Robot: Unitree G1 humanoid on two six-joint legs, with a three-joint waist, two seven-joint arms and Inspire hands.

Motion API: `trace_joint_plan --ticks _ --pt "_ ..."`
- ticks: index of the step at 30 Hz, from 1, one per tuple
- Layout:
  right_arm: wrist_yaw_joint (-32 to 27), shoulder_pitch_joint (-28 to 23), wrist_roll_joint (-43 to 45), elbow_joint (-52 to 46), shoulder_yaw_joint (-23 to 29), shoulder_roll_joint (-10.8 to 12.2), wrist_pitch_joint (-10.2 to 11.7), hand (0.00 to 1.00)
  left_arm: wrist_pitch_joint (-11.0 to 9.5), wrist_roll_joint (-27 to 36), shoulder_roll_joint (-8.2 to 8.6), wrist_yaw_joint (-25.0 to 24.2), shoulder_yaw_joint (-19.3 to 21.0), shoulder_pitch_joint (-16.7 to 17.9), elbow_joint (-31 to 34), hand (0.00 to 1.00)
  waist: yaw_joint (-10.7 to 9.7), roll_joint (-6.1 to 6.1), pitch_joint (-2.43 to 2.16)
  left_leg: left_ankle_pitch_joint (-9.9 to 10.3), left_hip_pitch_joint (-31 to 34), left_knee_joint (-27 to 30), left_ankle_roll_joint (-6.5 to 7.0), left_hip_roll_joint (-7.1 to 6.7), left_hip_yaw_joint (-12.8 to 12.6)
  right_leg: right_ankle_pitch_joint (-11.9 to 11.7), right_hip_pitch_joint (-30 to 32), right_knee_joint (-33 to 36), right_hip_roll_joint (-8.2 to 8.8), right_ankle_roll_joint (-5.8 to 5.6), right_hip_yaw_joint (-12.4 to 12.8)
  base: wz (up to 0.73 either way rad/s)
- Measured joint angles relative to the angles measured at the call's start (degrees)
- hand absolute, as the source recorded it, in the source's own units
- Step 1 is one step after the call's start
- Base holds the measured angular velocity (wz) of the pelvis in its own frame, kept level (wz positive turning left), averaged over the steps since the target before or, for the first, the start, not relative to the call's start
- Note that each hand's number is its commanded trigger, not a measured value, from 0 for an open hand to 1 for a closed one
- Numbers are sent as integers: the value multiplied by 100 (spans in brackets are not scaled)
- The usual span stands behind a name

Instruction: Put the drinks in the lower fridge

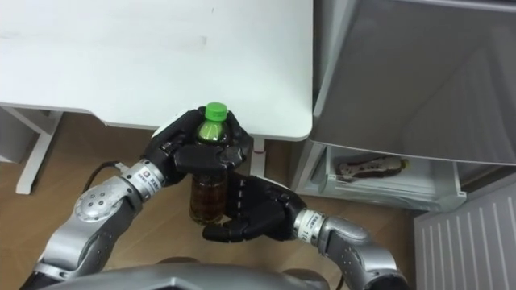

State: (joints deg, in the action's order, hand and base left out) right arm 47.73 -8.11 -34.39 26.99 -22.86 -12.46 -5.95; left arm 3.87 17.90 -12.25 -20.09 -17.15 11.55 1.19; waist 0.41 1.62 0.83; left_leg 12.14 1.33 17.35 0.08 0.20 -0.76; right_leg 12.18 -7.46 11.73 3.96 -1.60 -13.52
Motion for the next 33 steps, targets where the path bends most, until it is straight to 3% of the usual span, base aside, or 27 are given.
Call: trace_joint_plan --ticks 12,13,15,16,24,33 --pt "-7 -14 4 -22 -26 -62 -240 1 77 -2 -86 -26 -159 4 -122 100 5 28 -3 -1 -74 0 0 -2 3 0 -74 3 -2 0 11 0" --pt "-7 -14 4 -22 -39 -69 -242 22 78 -2 -104 -26 -179 4 -122 100 4 28 -3 -1 -65 1 0 -3 6 0 -77 5 -2 0 11 0" --pt "-7 -13 3 -23 -66 -76 -243 80 86 -2 -173 -30 -242 5 -122 100 -6 29 -4 -1 -53 8 0 -1 11 0 -70 7 -5 0 10 0" --pt "-8 -13 3 -23 -69 -75 -243 100 90 -2 -178 -30 -248 8 -122 100 1 28 -3 -1 -47 9 0 -2 13 0 -70 6 -5 0 8 0" --pt "-535 -7 80 119 -57 -110 -246 100 90 181 -153 -181 -453 18 -119 100 15 28 -6 -1 -58 10 0 -4 14 0 -63 5 -4 0 4 0" --pt "-580 -10 95 119 -104 -139 -202 100 162 313 -143 -198 -471 21 -121 100 19 26 -7 -2 -72 8 -2 -1 8 0 -66 6 -6 0 9 0"
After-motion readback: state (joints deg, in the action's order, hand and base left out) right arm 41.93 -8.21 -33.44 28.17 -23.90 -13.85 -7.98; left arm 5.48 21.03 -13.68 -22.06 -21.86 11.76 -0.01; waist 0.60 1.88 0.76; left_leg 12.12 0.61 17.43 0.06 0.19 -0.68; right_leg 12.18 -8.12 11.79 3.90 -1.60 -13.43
